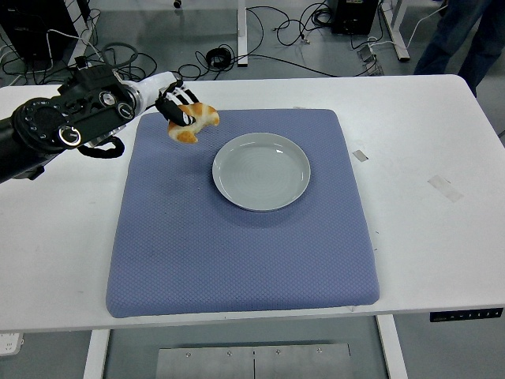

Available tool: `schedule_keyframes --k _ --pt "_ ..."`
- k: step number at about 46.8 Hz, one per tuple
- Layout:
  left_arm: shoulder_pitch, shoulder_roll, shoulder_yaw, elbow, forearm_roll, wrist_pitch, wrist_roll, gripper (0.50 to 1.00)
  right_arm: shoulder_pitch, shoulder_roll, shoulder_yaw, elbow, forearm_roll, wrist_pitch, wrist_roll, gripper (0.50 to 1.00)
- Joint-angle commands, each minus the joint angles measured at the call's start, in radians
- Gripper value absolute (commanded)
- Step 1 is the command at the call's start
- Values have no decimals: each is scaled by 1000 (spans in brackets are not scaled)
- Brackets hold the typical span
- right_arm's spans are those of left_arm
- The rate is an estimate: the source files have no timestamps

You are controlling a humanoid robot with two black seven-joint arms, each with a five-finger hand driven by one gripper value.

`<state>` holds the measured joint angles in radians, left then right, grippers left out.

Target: Place the bread on the plate

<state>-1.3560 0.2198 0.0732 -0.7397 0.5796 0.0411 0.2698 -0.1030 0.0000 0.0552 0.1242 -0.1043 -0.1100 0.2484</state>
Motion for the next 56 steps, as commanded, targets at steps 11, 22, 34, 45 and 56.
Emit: schedule_keyframes --k 11,22,34,45,56 --pt "-29 0 -52 -170 16 -29 3 500 0 0 0 0 0 1 0 1000" --pt "-31 -5 -43 -214 43 -29 3 500 0 0 0 0 0 1 0 1000" --pt "-15 -26 -36 -245 69 -26 12 500 0 0 0 0 0 0 0 1000" --pt "-9 -40 -13 -242 95 -18 22 500 0 0 0 0 0 1 0 1000" --pt "-2 -42 11 -241 112 0 22 500 0 0 0 0 0 0 0 1000"
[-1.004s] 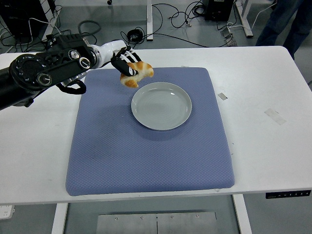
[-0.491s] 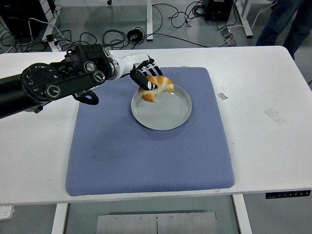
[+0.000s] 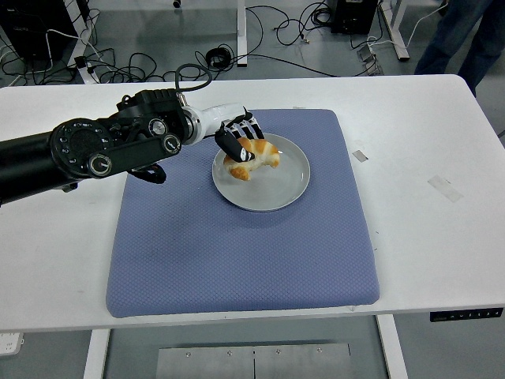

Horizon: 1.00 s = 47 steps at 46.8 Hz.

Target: Place the bread on the plate

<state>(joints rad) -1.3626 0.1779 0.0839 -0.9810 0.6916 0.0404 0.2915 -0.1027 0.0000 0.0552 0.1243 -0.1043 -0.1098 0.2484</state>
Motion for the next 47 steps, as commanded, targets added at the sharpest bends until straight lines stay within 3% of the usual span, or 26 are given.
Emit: schedule_keyframes --k 1,44,47 --pt "8 0 1 1 0 1 0 500 0 0 0 0 0 -1 0 1000" --pt "31 -31 -1 16 -1 10 -2 500 0 0 0 0 0 -1 0 1000" --pt "31 -31 -1 18 -3 10 -2 525 0 0 0 0 0 1 0 1000"
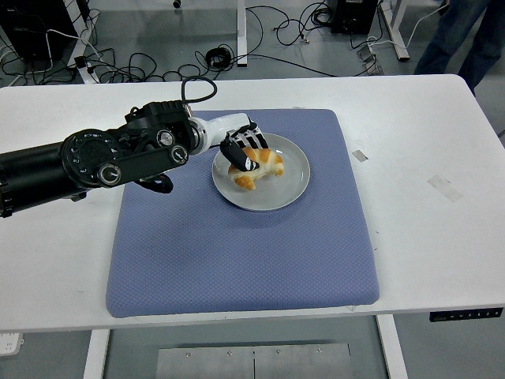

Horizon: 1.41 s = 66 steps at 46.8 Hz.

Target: Place the bread on the plate

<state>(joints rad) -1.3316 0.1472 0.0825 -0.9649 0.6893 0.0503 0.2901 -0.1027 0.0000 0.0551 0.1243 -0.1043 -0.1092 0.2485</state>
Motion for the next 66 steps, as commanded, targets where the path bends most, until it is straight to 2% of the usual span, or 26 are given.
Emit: schedule_keyframes --k 1,7,13,16,30,36,40,42,55,66 --pt "0 0 0 0 -1 2 0 536 0 0 0 0 0 -1 0 1000" --pt "0 -2 0 0 -13 28 -2 620 0 0 0 0 0 0 0 1000" --pt "-1 -2 -3 0 -19 37 -3 745 0 0 0 0 0 -1 0 1000" --pt "0 -3 -3 0 -25 37 -2 760 0 0 0 0 0 0 0 1000" --pt "6 -3 -3 0 -25 39 -3 772 0 0 0 0 0 0 0 1000" --pt "5 -5 -4 0 -27 42 -2 834 0 0 0 0 0 -1 0 1000" --pt "-6 -3 -9 0 -33 68 -2 929 0 0 0 0 0 -1 0 1000" --pt "-9 -2 -13 0 -45 74 -2 951 0 0 0 0 0 -1 0 1000" --pt "-24 9 -101 0 -63 68 -3 974 0 0 0 0 0 0 0 1000" --pt "26 20 -233 24 -76 71 -6 978 0 0 0 0 0 -1 0 1000"
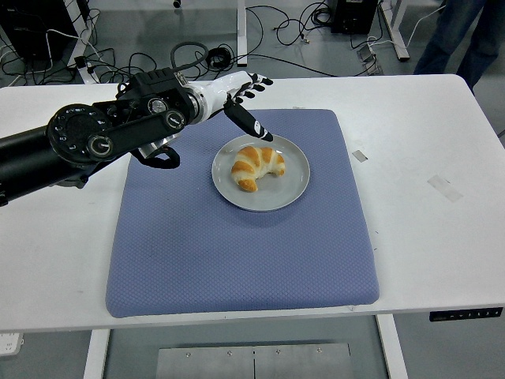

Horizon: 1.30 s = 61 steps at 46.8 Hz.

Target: Place the bread on the plate

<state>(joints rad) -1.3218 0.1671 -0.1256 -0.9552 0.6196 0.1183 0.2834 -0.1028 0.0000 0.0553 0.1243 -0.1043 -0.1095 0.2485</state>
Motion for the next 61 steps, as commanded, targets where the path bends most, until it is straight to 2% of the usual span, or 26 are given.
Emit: schedule_keyframes --k 1,5,11,18,24,30,34,43,47,54,61 --pt "21 0 -29 27 -8 6 -4 978 0 0 0 0 0 1 0 1000" --pt "49 0 -69 70 -18 11 -13 978 0 0 0 0 0 -1 0 1000" --pt "93 2 -201 76 -61 8 -12 978 0 0 -2 0 0 -1 0 1000" --pt "124 14 -296 85 -72 8 -13 978 0 0 0 0 0 1 0 1000" --pt "124 11 -313 127 -106 9 -15 978 0 0 0 0 0 -1 0 1000" --pt "107 15 -328 208 -259 8 -21 978 0 0 0 0 0 1 0 1000" --pt "105 15 -342 268 -327 -6 -62 978 0 0 0 0 0 -1 0 1000" --pt "107 12 -362 368 -392 -101 -171 978 0 0 0 0 0 1 0 1000" --pt "108 11 -381 424 -438 -135 -191 978 0 0 0 0 0 -1 -2 1000" --pt "113 11 -420 539 -527 -238 -230 978 0 0 0 0 0 -1 0 1000" --pt "119 11 -451 604 -592 -292 -266 978 0 0 0 0 0 1 0 1000"
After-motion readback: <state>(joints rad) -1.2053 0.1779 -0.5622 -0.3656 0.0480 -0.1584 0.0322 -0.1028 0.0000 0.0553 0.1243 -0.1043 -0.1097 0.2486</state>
